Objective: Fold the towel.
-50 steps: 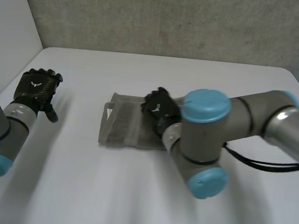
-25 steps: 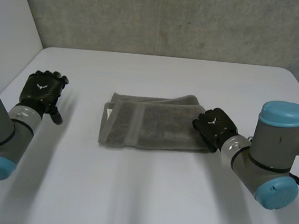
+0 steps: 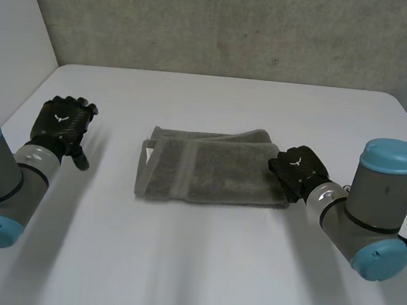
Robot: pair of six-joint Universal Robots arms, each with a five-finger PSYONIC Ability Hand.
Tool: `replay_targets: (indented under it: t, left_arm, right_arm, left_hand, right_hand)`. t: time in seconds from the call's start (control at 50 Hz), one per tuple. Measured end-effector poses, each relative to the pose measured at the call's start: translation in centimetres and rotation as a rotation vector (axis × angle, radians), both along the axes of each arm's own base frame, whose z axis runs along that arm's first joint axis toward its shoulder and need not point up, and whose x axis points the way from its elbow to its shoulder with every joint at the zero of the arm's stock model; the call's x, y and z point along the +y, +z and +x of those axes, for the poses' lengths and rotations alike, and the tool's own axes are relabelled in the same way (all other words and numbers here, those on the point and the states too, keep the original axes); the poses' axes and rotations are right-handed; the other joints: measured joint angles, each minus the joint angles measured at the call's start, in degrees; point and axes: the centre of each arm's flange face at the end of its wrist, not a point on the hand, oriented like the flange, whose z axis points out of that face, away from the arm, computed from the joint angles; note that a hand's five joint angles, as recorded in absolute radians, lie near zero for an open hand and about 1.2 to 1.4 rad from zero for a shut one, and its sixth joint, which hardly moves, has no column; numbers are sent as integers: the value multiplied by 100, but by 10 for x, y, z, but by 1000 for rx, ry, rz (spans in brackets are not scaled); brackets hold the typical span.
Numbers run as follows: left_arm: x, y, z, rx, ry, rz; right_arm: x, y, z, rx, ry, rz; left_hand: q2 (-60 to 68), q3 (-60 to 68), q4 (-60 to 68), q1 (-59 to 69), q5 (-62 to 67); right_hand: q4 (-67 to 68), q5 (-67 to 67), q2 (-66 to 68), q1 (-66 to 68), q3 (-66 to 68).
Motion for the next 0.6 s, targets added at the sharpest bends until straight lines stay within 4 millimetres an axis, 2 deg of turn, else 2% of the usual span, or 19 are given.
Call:
replay_targets:
  t: [0.04, 0.08, 0.14, 0.36, 0.52, 0.6]
  left_arm:
    - [3, 2, -3, 2, -10, -4]
    - [6, 4, -6, 4, -19, -7]
    - [10, 7, -11, 7, -38, -15]
    - [23, 26, -48, 43, -142, -85]
    - [23, 35, -62, 122, -173, -94]
    - [24, 34, -65, 155, -181, -86]
  right_arm:
    - [4, 2, 0, -15, 0, 11]
    - [6, 4, 0, -28, -1, 17]
    - [11, 8, -2, -52, -5, 27]
    - [14, 12, -4, -120, -22, 57]
    - [9, -3, -2, -125, -10, 73]
    - [6, -14, -1, -120, -8, 86]
  left_hand:
    - [0, 0, 0, 0, 0]
    - [0, 0, 0, 0, 0]
    - [0, 0, 0, 0, 0]
    - [0, 0, 0, 0, 0]
    - [0, 0, 0, 0, 0]
    - [0, 0, 0, 0, 0]
  right_hand:
    - [-1776, -1946, -1816, -1861, -1800]
    - [-2438, -2629, -2468, -2429, -2467]
    - [-2752, -2969, -2733, -2717, -2767]
    - [-2756, -2939, -2734, -2741, -2767]
    - [-2728, -2699, -2716, -2651, -2703]
    - [-1786, -1820, -1769, -1759, -1787]
